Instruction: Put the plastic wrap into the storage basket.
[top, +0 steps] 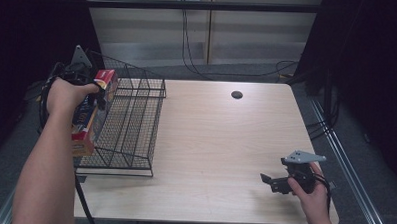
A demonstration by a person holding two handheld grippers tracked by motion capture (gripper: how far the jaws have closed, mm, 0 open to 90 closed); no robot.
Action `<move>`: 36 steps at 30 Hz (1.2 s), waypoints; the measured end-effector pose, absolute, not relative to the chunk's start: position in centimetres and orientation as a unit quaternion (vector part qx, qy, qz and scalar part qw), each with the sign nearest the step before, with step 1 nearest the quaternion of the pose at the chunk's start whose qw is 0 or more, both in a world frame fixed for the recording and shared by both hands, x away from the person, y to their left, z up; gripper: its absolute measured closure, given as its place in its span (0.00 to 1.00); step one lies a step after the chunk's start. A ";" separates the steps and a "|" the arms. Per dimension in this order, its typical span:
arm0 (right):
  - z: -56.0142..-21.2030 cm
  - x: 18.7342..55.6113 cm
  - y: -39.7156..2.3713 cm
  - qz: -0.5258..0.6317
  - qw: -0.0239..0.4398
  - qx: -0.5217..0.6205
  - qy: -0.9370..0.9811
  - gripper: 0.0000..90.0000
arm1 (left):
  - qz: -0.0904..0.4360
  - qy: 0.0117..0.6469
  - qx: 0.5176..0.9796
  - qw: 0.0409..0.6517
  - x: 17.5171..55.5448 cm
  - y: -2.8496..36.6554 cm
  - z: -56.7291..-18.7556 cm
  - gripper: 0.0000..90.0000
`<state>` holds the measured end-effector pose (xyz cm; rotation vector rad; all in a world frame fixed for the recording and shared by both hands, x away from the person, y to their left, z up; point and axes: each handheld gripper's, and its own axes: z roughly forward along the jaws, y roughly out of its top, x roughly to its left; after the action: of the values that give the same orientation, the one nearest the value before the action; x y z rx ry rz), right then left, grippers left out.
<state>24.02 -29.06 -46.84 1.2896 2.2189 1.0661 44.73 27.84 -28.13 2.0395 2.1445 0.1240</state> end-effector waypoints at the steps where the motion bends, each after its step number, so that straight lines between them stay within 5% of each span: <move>1: -46.8 24.0 -29.0 0.378 0.180 0.457 0.785 0.02 | 0.040 0.721 0.686 0.088 44.7 28.0 -28.1 0.48; 16: -46.9 24.0 -29.0 0.376 0.180 0.456 0.786 0.02 | 0.040 0.724 0.685 0.071 44.9 28.4 -30.0 0.46; 20: -46.9 24.0 -29.1 0.375 0.182 0.457 0.785 0.02 | 0.052 0.729 0.673 0.113 44.8 28.6 -28.9 0.45; 36: -46.9 24.0 -29.2 0.377 0.180 0.458 0.785 0.02 | 0.048 0.705 0.685 0.175 44.6 26.4 -27.5 0.26</move>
<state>24.02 -29.18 -46.89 1.2943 2.2181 1.0647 44.55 26.37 -27.48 1.9414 1.9977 0.1348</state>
